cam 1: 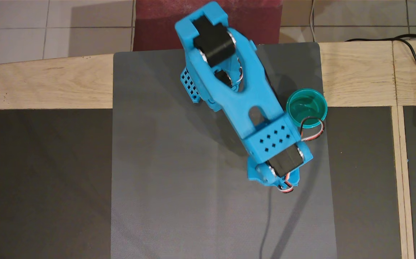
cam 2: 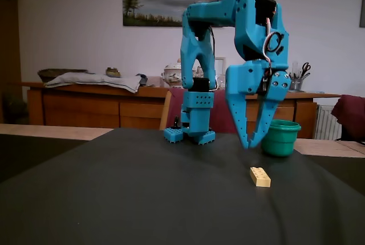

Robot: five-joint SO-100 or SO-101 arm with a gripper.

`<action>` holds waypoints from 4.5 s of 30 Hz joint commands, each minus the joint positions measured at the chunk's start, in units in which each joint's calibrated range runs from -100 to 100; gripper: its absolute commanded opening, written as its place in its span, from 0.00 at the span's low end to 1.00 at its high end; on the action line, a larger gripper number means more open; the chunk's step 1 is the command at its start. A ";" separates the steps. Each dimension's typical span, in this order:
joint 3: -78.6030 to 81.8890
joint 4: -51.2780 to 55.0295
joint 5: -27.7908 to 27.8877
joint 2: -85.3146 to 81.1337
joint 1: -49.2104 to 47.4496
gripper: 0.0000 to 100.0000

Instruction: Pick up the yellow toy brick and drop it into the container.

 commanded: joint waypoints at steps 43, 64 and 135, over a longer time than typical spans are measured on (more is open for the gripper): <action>7.94 -16.37 4.11 8.05 6.35 0.27; 8.48 -13.08 4.16 8.13 5.80 0.17; -22.57 29.21 -15.59 0.46 -34.51 0.00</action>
